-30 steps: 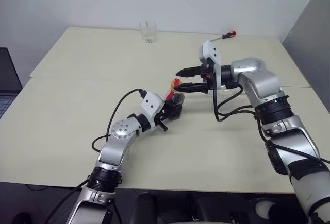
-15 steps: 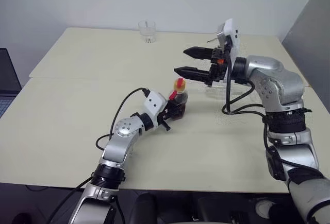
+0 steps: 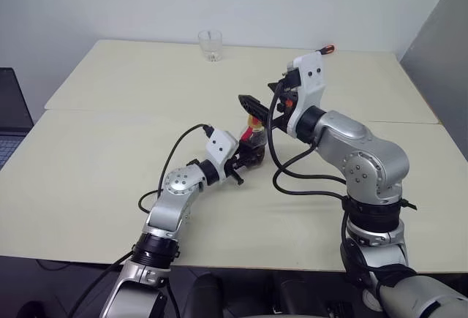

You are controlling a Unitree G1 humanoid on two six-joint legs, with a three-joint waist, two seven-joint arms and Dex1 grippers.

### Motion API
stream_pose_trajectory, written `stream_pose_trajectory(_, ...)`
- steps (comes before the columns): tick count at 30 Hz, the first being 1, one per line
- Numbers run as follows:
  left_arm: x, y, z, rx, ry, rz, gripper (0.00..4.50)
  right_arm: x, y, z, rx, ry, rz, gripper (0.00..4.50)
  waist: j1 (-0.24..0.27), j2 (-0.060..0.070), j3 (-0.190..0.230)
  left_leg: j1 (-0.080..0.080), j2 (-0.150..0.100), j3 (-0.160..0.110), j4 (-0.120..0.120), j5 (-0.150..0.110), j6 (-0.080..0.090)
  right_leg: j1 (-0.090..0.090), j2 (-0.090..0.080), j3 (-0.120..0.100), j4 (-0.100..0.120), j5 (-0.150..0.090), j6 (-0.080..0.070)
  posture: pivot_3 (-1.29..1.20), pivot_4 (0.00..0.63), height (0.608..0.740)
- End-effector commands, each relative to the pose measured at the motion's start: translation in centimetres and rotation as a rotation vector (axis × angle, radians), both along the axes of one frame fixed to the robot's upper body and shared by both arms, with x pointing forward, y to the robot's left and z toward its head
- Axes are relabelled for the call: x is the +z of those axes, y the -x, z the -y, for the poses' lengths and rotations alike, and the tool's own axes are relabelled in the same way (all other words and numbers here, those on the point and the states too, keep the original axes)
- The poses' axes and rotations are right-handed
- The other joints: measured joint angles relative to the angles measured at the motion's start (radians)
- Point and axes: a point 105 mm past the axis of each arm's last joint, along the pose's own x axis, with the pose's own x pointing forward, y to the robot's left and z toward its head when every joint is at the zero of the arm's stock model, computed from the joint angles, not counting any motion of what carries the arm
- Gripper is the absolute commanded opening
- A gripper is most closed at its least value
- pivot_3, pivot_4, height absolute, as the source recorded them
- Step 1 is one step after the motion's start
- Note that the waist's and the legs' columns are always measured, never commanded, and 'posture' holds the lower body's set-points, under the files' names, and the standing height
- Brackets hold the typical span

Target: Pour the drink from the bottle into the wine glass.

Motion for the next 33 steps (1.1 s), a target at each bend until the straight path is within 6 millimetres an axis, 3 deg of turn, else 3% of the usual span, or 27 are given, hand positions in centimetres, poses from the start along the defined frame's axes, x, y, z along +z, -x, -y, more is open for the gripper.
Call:
stream_pose_trajectory(1, 2.1, 0.0, 0.3, -0.010, 0.025, 0.084, 0.74, 0.3, 0.4, -0.4, -0.005, 0.006, 0.022, 4.50, 0.000, 0.000, 0.000, 0.000, 0.000, 0.000, 0.000, 0.000, 0.000, 0.000, 0.000, 0.000, 0.000, 0.000, 0.000, 0.00, 0.150, 0.740)
stream_pose_trajectory(11, 2.0, 0.0, 0.2, -0.005, 0.025, 0.084, 0.74, -1.4, 0.2, -1.9, -0.026, -0.035, -0.054, 4.50, -0.001, 0.000, 0.000, 0.000, 0.001, 0.000, -0.001, 0.000, 0.000, 0.000, 0.001, 0.000, 0.000, 0.000, 0.000, 0.00, 0.150, 0.740)
stream_pose_trajectory(22, 2.1, 0.1, 0.1, -0.003, 0.023, 0.086, 0.72, -2.2, -1.4, -1.3, -0.101, -0.076, -0.075, 4.50, -0.001, 0.000, 0.000, 0.000, 0.001, 0.000, -0.001, 0.000, 0.000, 0.000, 0.001, 0.000, -0.001, 0.000, 0.000, 0.00, 0.150, 0.740)
stream_pose_trajectory(28, 2.2, -0.1, 0.0, 0.004, 0.023, 0.090, 0.72, -2.7, -2.8, 0.4, -0.202, -0.081, -0.093, 4.50, -0.001, 0.000, 0.000, -0.001, 0.001, 0.000, -0.002, 0.000, 0.000, 0.000, 0.001, 0.000, -0.002, 0.000, 0.000, 0.00, 0.150, 0.740)
stream_pose_trajectory(33, 2.2, -0.3, -0.2, 0.009, 0.019, 0.091, 0.72, -2.5, -2.5, 1.1, -0.203, -0.080, -0.080, 4.50, -0.001, 0.000, 0.000, -0.002, 0.001, 0.000, -0.002, 0.000, 0.000, 0.000, 0.001, 0.000, -0.004, 0.000, 0.000, 0.00, 0.150, 0.740)
